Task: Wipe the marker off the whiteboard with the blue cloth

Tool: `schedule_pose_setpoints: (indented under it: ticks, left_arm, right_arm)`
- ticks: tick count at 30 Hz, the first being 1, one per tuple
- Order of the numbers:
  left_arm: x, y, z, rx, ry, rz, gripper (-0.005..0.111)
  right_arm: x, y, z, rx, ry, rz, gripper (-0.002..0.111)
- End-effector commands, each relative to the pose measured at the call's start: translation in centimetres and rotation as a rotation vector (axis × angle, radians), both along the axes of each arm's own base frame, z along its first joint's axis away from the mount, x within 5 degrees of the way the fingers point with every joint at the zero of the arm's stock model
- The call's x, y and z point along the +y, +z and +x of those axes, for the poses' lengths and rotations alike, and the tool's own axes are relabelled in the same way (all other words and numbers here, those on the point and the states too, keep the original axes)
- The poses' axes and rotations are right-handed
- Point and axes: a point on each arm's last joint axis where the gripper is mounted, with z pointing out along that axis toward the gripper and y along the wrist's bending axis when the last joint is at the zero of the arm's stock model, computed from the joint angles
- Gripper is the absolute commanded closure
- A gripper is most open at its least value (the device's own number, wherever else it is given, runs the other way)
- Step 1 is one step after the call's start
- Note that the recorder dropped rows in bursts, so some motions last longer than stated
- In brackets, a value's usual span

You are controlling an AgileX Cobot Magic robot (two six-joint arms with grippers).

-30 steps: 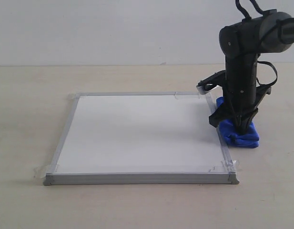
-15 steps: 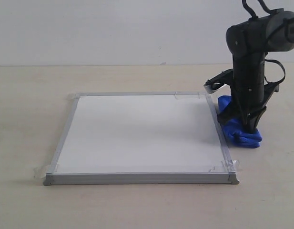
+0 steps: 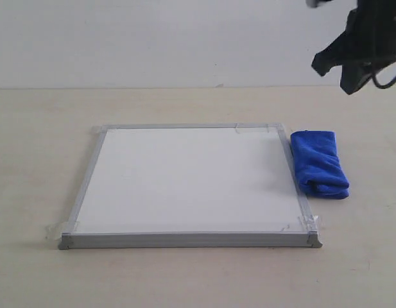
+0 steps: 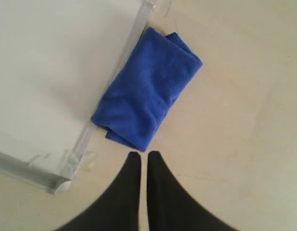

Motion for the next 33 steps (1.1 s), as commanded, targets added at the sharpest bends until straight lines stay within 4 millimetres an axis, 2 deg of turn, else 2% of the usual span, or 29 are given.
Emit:
schedule_pose_setpoints:
  ticks: [1, 4, 7, 9, 12, 18, 21, 25, 28, 33]
  left_arm:
    - [0.0, -0.1, 0.0, 0.002, 0.003, 0.003, 0.102]
    - [0.0, -0.1, 0.0, 0.002, 0.003, 0.003, 0.102]
    - [0.0, -0.1, 0.0, 0.002, 0.003, 0.003, 0.102]
    - [0.0, -0.1, 0.0, 0.002, 0.003, 0.003, 0.102]
    - [0.0, -0.1, 0.0, 0.002, 0.003, 0.003, 0.102]
    - [0.0, -0.1, 0.0, 0.002, 0.003, 0.003, 0.102]
    - [0.0, -0.1, 0.0, 0.002, 0.003, 0.003, 0.102]
    - [0.0, -0.1, 0.0, 0.002, 0.003, 0.003, 0.102]
    - [0.0, -0.1, 0.0, 0.002, 0.003, 0.003, 0.102]
    - [0.0, -0.1, 0.0, 0.002, 0.003, 0.003, 0.102]
  right_arm:
    - [-0.9, 2.2, -7.2, -0.148, -0.069, 0.047, 0.108]
    - [-1.1, 2.6, -12.7, -0.366, -0.137, 0.163, 0.108]
    - [-1.5, 0.7, -18.4, -0.450, -0.141, 0.202, 0.108]
    - [-1.7, 0.2, -21.6, -0.543, -0.176, 0.263, 0.108]
    - [-2.0, 0.7, -24.6, -0.615, -0.226, 0.323, 0.108]
    - [-2.4, 2.1, -27.7, -0.759, -0.208, 0.356, 0.108]
    - [-2.5, 2.4, -28.7, -0.811, -0.198, 0.358, 0.108]
    - [-2.7, 2.8, -29.8, -0.987, -0.174, 0.371, 0.108]
    - [-2.9, 1.4, -29.8, -1.155, -0.143, 0.361, 0.108]
    - [-2.8, -4.3, -29.1, -1.214, -0.097, 0.324, 0.108]
